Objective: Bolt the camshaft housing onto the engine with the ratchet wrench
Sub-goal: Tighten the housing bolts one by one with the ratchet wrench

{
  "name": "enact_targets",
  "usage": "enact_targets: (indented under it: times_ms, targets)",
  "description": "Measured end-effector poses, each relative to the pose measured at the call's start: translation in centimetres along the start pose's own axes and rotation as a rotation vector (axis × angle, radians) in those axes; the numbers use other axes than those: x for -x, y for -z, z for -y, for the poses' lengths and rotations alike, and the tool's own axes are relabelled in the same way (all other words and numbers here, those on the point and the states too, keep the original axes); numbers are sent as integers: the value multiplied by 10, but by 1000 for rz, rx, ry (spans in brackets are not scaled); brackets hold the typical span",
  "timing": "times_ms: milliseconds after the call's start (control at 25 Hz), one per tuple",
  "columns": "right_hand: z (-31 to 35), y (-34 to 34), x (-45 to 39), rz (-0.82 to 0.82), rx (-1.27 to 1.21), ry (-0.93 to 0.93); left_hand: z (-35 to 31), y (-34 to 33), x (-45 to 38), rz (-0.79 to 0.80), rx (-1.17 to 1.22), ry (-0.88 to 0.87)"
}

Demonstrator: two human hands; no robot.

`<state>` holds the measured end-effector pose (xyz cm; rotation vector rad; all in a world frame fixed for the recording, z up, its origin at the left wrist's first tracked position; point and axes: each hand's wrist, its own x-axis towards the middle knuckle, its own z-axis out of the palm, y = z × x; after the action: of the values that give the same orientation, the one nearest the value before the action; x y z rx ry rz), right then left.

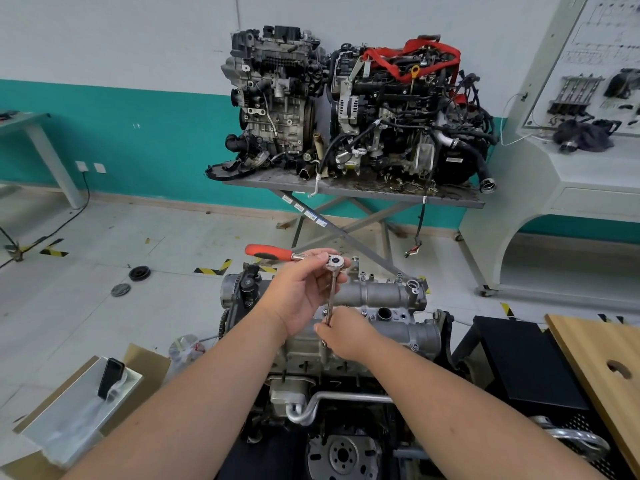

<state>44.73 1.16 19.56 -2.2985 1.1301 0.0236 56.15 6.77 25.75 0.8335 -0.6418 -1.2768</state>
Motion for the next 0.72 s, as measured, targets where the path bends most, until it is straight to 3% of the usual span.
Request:
enact_targets:
  times_ms: [240, 480, 720]
  targets:
    - [2, 4, 4, 27, -13, 31, 0, -6, -4, -45, -64, -19]
    - [2, 4, -1, 22, 4, 25, 3, -7, -4, -9, 142, -10]
    - [-1, 2, -4, 24, -16, 27, 4, -8, -5, 25, 168, -16]
